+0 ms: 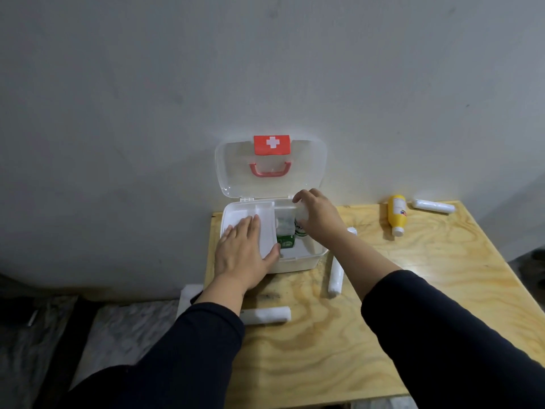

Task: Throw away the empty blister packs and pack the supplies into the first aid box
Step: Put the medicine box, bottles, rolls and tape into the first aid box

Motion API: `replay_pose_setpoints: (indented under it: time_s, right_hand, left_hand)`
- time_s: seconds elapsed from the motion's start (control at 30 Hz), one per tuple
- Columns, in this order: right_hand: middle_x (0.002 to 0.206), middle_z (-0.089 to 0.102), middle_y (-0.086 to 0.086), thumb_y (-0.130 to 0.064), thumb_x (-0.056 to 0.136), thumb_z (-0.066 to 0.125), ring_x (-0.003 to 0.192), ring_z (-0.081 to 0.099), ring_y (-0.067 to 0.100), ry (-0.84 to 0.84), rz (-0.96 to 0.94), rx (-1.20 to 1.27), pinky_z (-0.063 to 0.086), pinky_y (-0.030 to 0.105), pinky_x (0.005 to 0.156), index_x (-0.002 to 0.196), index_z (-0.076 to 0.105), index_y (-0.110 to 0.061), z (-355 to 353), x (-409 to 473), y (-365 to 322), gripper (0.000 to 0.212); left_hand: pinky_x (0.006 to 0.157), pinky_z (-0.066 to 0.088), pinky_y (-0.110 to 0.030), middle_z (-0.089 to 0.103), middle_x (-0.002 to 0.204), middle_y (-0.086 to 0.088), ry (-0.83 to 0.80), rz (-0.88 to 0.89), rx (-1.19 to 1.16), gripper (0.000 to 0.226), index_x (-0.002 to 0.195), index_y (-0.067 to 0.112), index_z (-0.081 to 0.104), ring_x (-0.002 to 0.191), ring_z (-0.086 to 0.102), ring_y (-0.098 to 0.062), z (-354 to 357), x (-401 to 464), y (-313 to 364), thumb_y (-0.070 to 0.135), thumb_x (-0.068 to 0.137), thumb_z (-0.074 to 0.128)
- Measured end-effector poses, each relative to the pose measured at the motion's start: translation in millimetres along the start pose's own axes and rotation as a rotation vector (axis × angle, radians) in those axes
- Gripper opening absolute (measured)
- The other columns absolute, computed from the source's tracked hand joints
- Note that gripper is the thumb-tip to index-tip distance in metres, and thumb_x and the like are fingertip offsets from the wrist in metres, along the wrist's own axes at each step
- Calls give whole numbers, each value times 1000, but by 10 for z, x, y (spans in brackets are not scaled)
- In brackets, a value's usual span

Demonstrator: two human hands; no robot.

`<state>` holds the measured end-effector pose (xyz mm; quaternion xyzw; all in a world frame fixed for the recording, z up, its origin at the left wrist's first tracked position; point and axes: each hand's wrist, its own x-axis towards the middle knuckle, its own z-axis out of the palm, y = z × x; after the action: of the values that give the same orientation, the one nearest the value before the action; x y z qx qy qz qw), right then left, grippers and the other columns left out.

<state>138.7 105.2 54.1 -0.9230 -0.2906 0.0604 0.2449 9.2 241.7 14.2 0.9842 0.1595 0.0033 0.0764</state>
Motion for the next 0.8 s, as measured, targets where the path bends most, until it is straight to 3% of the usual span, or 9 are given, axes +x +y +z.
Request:
replay_pose_setpoints:
  time_s: [0.2,0.33,0.5,0.6,0.8]
  right_hand:
    - [116,62,9,-14,82,72,106,59,21,131,74,223,50,32,91,118,59,-12,-232,-98,94,38]
    - [114,65,10,-12,85,65,106,62,23,190,180,210,43,25,85,116,61,-12,-521,-197,351,31]
    - [119,63,9,-3,83,59,107,60,24,168,293,111,43,26,84,118,62,-16,-919,-451,794,38]
    - [121,62,10,0,82,57,104,62,26,149,320,101,44,25,74,120,62,-18,-1126,-598,1079,42]
    - [124,61,10,2,83,57,114,59,26,63,274,30,47,31,88,121,61,-20,-1308,-614,1659,44]
  left_hand:
    - [121,15,-38,26,158,-4,6,-10,-67,81,150,13,23,145,24,-22,-253,55,124,62,87,37]
    - [116,24,-36,39,150,-3,111,193,-143,67,145,15,34,138,37,-22,-590,289,568,48,88,47]
    - [112,29,-37,40,151,-1,-53,408,-107,60,144,19,38,138,38,-21,-757,518,1228,40,89,49]
    - [109,32,-37,41,150,-1,-147,397,-77,60,144,19,39,136,40,-23,-720,566,1510,40,88,49]
    - [106,35,-37,39,151,0,-299,325,-36,61,146,22,37,136,40,-24,-531,710,1925,43,90,49]
